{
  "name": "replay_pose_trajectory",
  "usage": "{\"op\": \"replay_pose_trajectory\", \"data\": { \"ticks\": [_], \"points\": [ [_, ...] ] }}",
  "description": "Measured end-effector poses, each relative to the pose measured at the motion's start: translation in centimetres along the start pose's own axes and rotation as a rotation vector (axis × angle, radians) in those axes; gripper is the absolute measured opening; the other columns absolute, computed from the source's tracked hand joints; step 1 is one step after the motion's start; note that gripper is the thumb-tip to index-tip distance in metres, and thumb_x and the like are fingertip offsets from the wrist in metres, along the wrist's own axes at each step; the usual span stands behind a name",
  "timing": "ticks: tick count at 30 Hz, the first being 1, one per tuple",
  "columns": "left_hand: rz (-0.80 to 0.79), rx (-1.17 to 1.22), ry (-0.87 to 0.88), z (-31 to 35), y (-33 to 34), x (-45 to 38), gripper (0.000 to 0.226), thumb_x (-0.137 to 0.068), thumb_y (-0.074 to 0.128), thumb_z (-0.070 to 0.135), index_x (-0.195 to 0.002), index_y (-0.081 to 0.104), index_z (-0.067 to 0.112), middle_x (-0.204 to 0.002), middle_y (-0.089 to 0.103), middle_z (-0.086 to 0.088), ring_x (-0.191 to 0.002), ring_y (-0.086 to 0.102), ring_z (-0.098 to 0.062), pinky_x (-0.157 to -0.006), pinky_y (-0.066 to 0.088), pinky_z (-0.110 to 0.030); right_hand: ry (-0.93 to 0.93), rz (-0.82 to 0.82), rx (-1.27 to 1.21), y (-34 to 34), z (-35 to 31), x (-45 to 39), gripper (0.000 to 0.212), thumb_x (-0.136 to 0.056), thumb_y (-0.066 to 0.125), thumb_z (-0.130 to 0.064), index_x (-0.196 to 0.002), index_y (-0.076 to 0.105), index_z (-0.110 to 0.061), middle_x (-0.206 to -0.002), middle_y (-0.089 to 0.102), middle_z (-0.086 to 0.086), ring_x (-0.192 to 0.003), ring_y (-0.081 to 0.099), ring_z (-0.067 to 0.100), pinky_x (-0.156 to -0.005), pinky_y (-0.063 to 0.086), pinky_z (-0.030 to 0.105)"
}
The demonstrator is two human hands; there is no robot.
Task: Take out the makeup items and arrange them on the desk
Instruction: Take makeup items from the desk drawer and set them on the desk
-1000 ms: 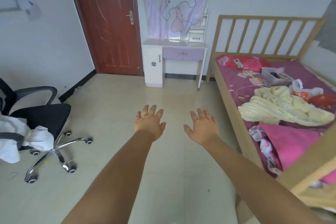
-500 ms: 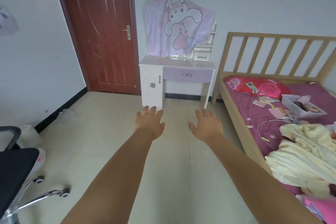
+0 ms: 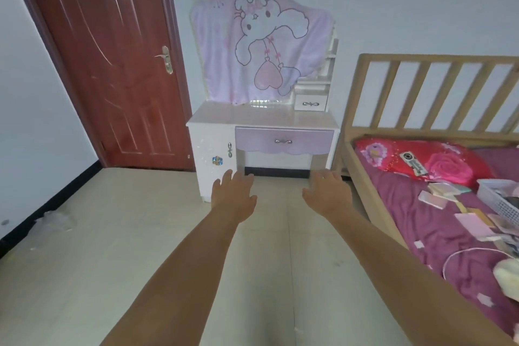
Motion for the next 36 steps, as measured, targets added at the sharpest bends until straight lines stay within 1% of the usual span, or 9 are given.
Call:
{"op": "replay_pose_trajectory", "data": {
  "ticks": [4,8,11,14,18,24,32,34,36],
  "points": [
    [0.012,-0.008,0.022,-1.4,1.1,-9.4,0.052,-0.095,0.034,0.035,-0.143,0.018,0.022,-0.153,0.013,-0.003,-0.142,0.006,-0.023,-0.112,0.015,-0.04,-0.066,-0.006,-0.006,2.2,-1.9,-9.8,0.047,-0.09,0.042,-0.036,-0.128,0.039,-0.009,-0.129,0.045,0.01,-0.12,0.039,0.027,-0.089,0.04,0.036],
    [0.022,0.009,-0.013,-5.0,3.3,-20.1,0.047,-0.095,0.037,0.033,-0.139,0.025,0.02,-0.15,0.015,-0.002,-0.141,0.008,-0.021,-0.11,0.018,-0.04,-0.106,-0.026,-0.01,6.0,-4.6,-20.4,0.048,-0.09,0.041,-0.036,-0.131,0.037,-0.011,-0.134,0.042,0.009,-0.123,0.037,0.026,-0.095,0.036,0.036],
    [0.02,-0.004,-0.014,-7.8,4.5,-28.4,0.048,-0.095,0.037,0.032,-0.139,0.024,0.019,-0.15,0.016,-0.003,-0.141,0.009,-0.02,-0.112,0.015,-0.041,-0.07,-0.051,-0.032,8.6,-5.9,-28.3,0.05,-0.091,0.04,-0.036,-0.134,0.034,-0.012,-0.14,0.037,0.008,-0.128,0.033,0.024,-0.096,0.036,0.034],
    [0.004,-0.042,0.002,-10.2,5.0,-36.3,0.046,-0.095,0.037,0.027,-0.138,0.026,0.017,-0.149,0.019,-0.004,-0.141,0.01,-0.021,-0.111,0.013,-0.044,-0.001,-0.072,-0.093,10.7,-6.3,-35.5,0.048,-0.091,0.041,-0.033,-0.134,0.035,-0.011,-0.137,0.041,0.008,-0.126,0.036,0.024,-0.094,0.037,0.033],
    [-0.003,-0.037,0.012,-11.9,6.4,-45.9,0.039,-0.093,0.038,0.026,-0.131,0.034,0.017,-0.143,0.027,-0.005,-0.135,0.02,-0.023,-0.109,0.017,-0.044,0.102,-0.115,-0.13,13.7,-4.8,-43.3,0.047,-0.092,0.041,-0.032,-0.133,0.036,-0.01,-0.134,0.043,0.008,-0.125,0.037,0.025,-0.095,0.037,0.035],
    [-0.141,-0.081,0.11,-11.0,12.7,-58.0,0.047,-0.094,0.036,0.036,-0.136,0.031,0.018,-0.151,0.013,-0.007,-0.141,0.009,-0.019,-0.112,0.007,-0.048,0.27,-0.252,-0.147,20.0,-0.1,-54.0,0.045,-0.092,0.039,-0.032,-0.13,0.039,-0.009,-0.135,0.043,0.01,-0.125,0.037,0.027,-0.096,0.037,0.037],
    [-0.323,-0.026,0.065,-9.6,20.1,-73.6,0.053,-0.094,0.034,0.04,-0.141,0.02,0.02,-0.154,0.007,-0.005,-0.142,0.004,-0.019,-0.113,0.008,-0.045,0.218,-0.382,-0.081,29.9,4.4,-68.5,0.035,-0.093,0.037,-0.025,-0.121,0.047,-0.007,-0.124,0.053,0.009,-0.116,0.045,0.024,-0.094,0.036,0.032],
    [-0.347,0.016,0.047,-9.8,21.8,-76.1,0.053,-0.094,0.035,0.04,-0.141,0.02,0.021,-0.154,0.008,-0.004,-0.142,0.005,-0.019,-0.114,0.008,-0.043,0.273,-0.398,-0.13,32.2,4.9,-70.7,0.036,-0.093,0.037,-0.024,-0.124,0.046,-0.007,-0.127,0.051,0.008,-0.118,0.044,0.024,-0.096,0.035,0.031],
    [-0.348,0.029,0.017,-10.4,23.4,-77.7,0.054,-0.094,0.036,0.04,-0.142,0.02,0.021,-0.153,0.012,-0.004,-0.142,0.008,-0.018,-0.113,0.012,-0.04,0.42,-0.409,-0.281,34.3,4.9,-72.0,0.037,-0.094,0.039,-0.023,-0.126,0.046,-0.005,-0.129,0.05,0.012,-0.12,0.043,0.027,-0.096,0.035,0.034]
  ]
}}
Point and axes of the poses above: each hand's wrist, its own x-axis away from the middle knuckle, its own y-axis out of the palm, z = x × y, the point moved 2 cm from there along -x, towards the middle knuckle
